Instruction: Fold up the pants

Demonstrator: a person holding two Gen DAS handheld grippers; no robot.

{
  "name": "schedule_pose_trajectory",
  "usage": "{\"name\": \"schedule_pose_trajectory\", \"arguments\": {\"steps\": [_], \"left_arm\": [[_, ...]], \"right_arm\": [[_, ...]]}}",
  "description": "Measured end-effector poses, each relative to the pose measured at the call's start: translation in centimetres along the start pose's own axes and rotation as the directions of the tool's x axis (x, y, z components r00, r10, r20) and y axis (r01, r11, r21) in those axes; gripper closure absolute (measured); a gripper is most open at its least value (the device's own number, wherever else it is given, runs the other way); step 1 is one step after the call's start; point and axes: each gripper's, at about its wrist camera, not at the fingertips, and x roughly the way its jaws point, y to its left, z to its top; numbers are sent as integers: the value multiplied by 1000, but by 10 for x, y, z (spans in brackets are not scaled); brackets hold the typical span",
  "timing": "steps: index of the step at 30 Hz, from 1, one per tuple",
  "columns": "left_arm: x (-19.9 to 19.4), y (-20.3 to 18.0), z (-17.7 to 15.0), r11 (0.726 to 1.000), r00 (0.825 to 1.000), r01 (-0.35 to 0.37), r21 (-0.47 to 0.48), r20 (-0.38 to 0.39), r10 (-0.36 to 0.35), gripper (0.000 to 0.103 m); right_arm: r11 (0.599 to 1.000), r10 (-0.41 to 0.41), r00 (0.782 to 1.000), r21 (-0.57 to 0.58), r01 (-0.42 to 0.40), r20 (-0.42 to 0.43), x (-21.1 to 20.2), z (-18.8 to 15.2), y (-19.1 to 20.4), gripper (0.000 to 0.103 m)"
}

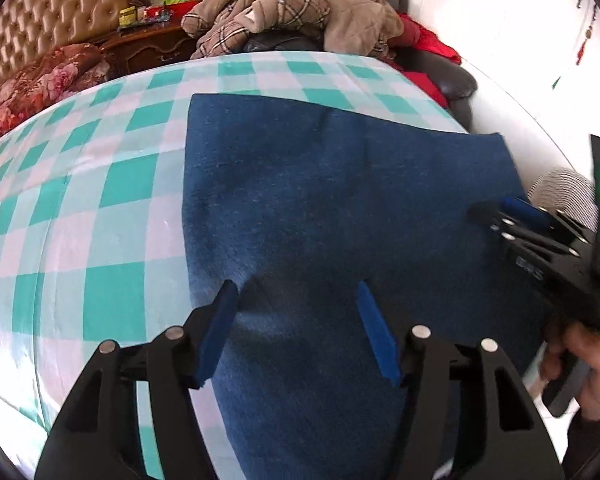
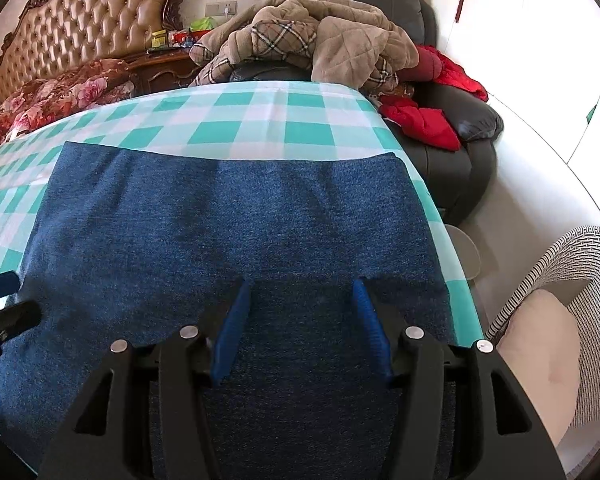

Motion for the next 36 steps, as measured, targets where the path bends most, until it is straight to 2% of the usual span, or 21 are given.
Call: {"name": "schedule_pose_trajectory", "arguments": {"steps": [7,10,15,18,21,24,26,28,32,36], "left_arm": [[-1,-8,-20,999,1000,-3,39,-25,4,42],[-6,-6,-19,1000,1000,11,29,-27,-10,41],[-16,-2,-24,1000,1000,11,11,-15,-11,41],[-24,0,-25,1000,1000,6,-1,-2,-6,41],[-33,0,-24,1000,1000,23,-1,17,-23,32],[-42,-2,-22,1000,999,24,6,42,-24,27],[-45,-4,-20,1000,999,19,1,50,-19,10],[-48,-5,-18,1000,998,-5,-11,67,5,2],[-51,-12,-6,999,995,-34,28,94,31,2],[-40,-6,26,999,989,-44,8,138,43,2]], "right_arm": [[1000,-10,1000,12,10,-14,-1,2,1,48],[999,10,999,51,-8,-33,-10,2,0,35],[998,35,999,54,-34,-10,-43,-8,10,28],[998,24,999,56,-22,-40,-48,-18,14,28],[998,11,996,68,-5,-90,-40,-29,11,28],[997,16,996,72,-10,-87,-39,-36,9,26],[998,13,996,70,-7,-88,-38,-36,10,26],[997,11,996,71,-5,-89,-38,-38,10,26],[998,14,996,70,-8,-88,-38,-38,10,26],[997,15,996,71,-9,-89,-37,-38,9,25]]}}
